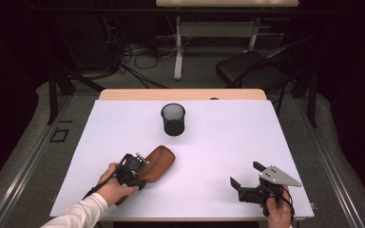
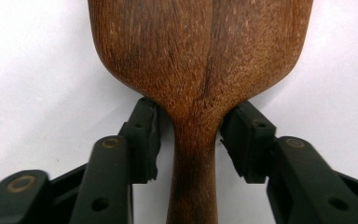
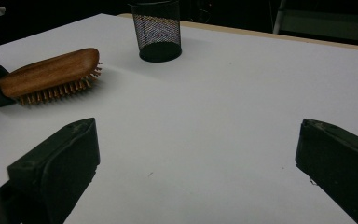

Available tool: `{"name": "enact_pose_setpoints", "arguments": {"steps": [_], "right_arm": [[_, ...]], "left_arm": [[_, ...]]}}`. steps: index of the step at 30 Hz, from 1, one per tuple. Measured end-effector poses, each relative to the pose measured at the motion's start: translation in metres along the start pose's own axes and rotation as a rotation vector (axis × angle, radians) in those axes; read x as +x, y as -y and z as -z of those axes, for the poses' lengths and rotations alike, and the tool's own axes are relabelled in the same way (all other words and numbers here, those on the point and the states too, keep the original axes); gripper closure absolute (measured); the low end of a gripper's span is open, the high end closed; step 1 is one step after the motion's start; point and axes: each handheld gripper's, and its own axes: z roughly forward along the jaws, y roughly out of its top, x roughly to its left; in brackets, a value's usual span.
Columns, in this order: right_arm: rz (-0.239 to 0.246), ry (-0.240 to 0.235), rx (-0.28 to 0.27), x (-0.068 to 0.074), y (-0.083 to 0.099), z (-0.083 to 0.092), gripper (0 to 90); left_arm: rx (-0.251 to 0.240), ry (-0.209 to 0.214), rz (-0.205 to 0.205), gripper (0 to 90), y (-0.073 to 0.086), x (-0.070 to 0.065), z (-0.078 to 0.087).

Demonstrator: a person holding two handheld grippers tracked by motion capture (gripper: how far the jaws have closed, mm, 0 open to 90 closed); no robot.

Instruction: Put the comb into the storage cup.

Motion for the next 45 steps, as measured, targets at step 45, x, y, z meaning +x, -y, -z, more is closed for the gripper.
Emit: {"name": "enact_pose_setpoints", "arguments": {"steps": [45], "right_arm": [[0.003,-0.002,0.006,0.0,0.0,0.0,0.0]], "left_arm": [[-0.061,0.013,-0.007,72.3,0.011,0.0,0.003]]}}
